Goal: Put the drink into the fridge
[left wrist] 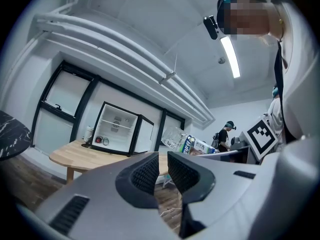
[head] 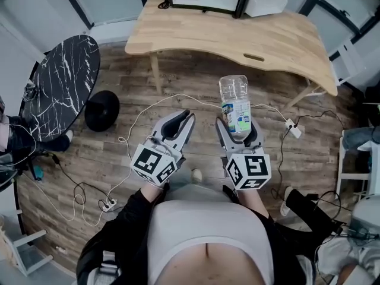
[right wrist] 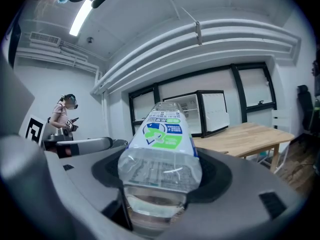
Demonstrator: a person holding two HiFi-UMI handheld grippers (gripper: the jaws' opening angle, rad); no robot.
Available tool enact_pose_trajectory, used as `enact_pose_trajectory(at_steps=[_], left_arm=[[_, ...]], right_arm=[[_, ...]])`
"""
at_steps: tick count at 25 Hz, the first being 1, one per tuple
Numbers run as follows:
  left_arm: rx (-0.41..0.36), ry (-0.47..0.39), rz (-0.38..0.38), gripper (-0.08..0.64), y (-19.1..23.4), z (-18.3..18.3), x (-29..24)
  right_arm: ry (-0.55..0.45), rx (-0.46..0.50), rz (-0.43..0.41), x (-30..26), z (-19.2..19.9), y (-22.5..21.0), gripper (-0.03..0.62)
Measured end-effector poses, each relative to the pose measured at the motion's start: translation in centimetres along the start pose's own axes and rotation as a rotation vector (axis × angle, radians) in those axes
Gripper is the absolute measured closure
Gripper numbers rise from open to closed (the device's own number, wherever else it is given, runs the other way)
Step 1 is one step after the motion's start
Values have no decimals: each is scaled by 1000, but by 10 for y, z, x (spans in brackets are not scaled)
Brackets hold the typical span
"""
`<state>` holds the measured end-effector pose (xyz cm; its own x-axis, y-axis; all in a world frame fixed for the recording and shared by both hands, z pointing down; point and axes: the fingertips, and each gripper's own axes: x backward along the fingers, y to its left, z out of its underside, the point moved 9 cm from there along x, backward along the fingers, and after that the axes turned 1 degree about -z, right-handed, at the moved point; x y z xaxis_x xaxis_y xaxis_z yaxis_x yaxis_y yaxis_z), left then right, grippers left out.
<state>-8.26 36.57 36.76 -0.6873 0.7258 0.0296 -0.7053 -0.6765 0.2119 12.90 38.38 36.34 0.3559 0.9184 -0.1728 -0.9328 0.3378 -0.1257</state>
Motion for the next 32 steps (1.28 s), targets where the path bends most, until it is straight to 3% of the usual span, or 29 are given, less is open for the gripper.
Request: enact_pose_trajectory(at_steps=[6,12,24,32], left_arm=[[5,1,-25,502,11,2,-2],[-2,-1,-4,502,37,-2,-28],[-21,7,87,502,130,-26,-123],[-27,25,118,502,194,-42,-165]], right_arm=[[6,-14,-12,-14,1,-2,250],[4,-38,-5,-46,-4,-11,250],[-34,7,64,-157,-35,-37,250],[-44,-29,82,-229,-50,-42,250]])
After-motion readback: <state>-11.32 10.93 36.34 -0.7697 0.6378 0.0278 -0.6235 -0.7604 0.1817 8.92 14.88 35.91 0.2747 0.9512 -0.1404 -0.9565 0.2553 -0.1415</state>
